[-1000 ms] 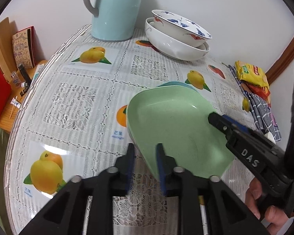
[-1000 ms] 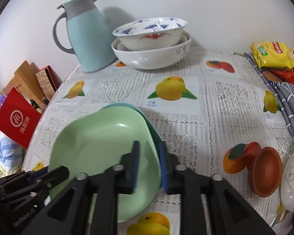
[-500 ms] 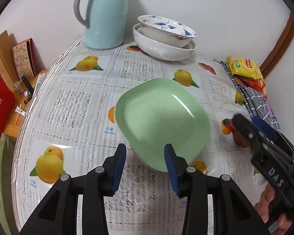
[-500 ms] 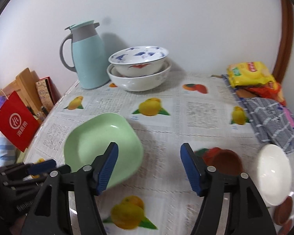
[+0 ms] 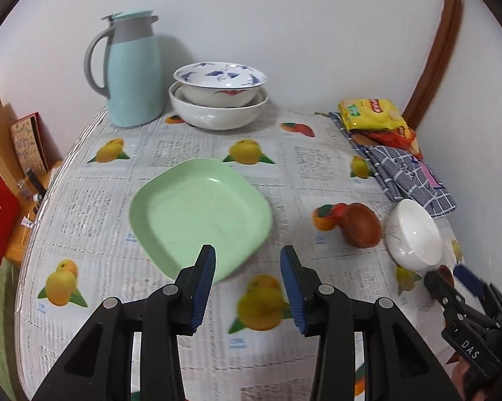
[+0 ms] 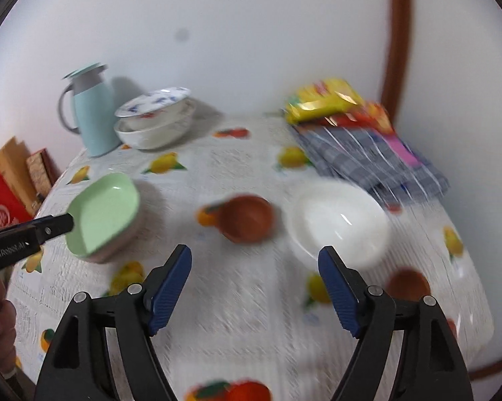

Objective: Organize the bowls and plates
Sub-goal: 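Withdraw both grippers from the stacked plates, then close the left gripper on one brown clay bowl while the right grips the other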

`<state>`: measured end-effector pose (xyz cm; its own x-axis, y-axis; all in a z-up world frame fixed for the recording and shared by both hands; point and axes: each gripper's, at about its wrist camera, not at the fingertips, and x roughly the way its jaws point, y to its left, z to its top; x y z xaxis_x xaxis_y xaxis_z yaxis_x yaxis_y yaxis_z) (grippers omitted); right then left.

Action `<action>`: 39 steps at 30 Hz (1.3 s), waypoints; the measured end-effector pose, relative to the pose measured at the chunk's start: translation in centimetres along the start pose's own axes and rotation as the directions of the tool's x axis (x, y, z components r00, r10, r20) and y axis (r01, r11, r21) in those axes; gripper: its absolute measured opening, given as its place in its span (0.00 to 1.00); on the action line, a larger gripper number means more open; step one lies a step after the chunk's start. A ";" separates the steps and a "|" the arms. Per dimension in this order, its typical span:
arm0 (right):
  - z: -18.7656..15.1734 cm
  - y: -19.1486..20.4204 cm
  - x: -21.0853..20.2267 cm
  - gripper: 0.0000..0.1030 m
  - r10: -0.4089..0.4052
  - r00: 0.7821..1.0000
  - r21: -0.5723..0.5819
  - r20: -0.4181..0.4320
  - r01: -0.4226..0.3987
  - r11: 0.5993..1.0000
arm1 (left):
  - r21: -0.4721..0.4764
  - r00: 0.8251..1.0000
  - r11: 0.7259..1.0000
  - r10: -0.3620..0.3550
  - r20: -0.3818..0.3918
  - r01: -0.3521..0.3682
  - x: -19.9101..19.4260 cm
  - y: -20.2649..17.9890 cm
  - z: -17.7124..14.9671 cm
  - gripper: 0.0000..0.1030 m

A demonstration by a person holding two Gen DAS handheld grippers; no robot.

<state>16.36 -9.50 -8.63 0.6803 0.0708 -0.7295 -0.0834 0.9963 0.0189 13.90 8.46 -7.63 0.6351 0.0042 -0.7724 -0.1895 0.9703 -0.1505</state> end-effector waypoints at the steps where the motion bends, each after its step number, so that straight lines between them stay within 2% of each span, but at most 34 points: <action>1: -0.3 -1.6 0.0 0.76 -0.010 0.999 0.045 -0.043 0.012 0.999 | 0.000 1.000 1.000 -0.018 -0.015 0.018 0.0 -0.5 0.0 0.37; 3: -0.8 -3.8 -0.1 0.76 -0.012 0.997 0.109 -0.078 0.021 0.994 | 0.008 0.998 0.998 -0.056 -0.040 0.056 0.0 -1.6 -0.1 0.37; 6: -2.1 -7.4 -0.8 0.76 -0.012 0.997 0.181 -0.082 0.026 0.983 | 0.027 0.997 0.998 -0.054 -0.063 0.056 0.3 -3.1 -0.3 0.37; 17: -4.8 -15.0 -1.6 0.76 -0.083 0.991 0.290 -0.103 0.110 0.951 | 0.050 0.992 0.995 -0.080 -0.093 0.085 2.4 -7.3 0.5 0.37; 21: -5.0 -16.5 -1.0 0.72 -0.087 0.989 0.297 -0.118 0.119 0.947 | 0.057 0.989 0.993 -0.093 -0.114 0.100 3.7 -8.7 1.1 0.37; 27: -4.6 -17.8 0.5 0.62 -0.118 0.985 0.289 -0.125 0.150 0.946 | 0.073 0.986 0.991 -0.100 -0.132 0.111 6.4 -10.7 1.5 0.37; 31: -4.6 -18.5 2.4 0.49 -0.116 0.982 0.285 -0.151 0.156 0.946 | 0.080 0.986 0.992 -0.089 -0.144 0.101 8.2 -11.3 1.9 0.37; 39: -4.9 -19.9 4.9 0.46 -0.105 0.976 0.310 -0.192 0.162 0.937 | 0.080 0.981 0.993 -0.069 -0.184 0.085 12.0 -11.6 2.7 0.37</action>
<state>17.79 -29.16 -15.99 0.5327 -0.0446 -0.8452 0.2573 0.9599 0.1115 25.80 -2.12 -13.47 0.4984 -0.1070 -0.8603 -0.0742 0.9834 -0.1653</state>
